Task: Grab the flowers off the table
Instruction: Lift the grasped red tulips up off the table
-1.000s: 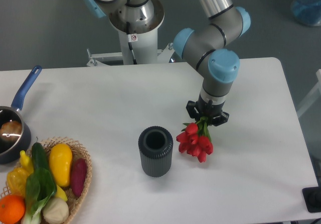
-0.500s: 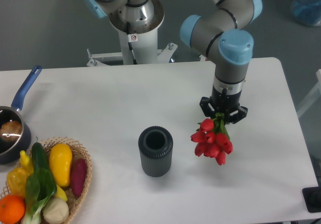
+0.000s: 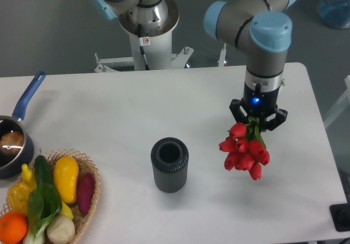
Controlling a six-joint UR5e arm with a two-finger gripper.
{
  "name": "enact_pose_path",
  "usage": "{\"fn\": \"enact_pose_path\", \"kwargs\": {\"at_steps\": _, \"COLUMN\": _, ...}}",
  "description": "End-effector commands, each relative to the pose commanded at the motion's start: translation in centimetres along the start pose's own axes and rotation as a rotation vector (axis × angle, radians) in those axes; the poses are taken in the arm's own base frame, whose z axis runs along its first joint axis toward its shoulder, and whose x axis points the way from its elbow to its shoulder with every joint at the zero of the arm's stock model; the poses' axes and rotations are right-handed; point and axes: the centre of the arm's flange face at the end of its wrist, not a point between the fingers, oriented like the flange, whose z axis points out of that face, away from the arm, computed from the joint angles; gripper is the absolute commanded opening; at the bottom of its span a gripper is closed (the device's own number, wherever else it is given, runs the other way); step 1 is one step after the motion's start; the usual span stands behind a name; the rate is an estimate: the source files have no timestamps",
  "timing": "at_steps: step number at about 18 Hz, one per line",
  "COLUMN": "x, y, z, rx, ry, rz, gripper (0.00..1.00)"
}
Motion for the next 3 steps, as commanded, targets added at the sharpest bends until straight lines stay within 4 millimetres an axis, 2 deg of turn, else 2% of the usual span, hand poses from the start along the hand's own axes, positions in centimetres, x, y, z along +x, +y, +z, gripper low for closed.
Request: {"fn": "enact_pose_path", "kwargs": {"at_steps": 3, "x": 0.13, "y": 0.03, "z": -0.26, "rx": 0.001, "ry": -0.003, "rz": -0.001, "gripper": 0.00}}
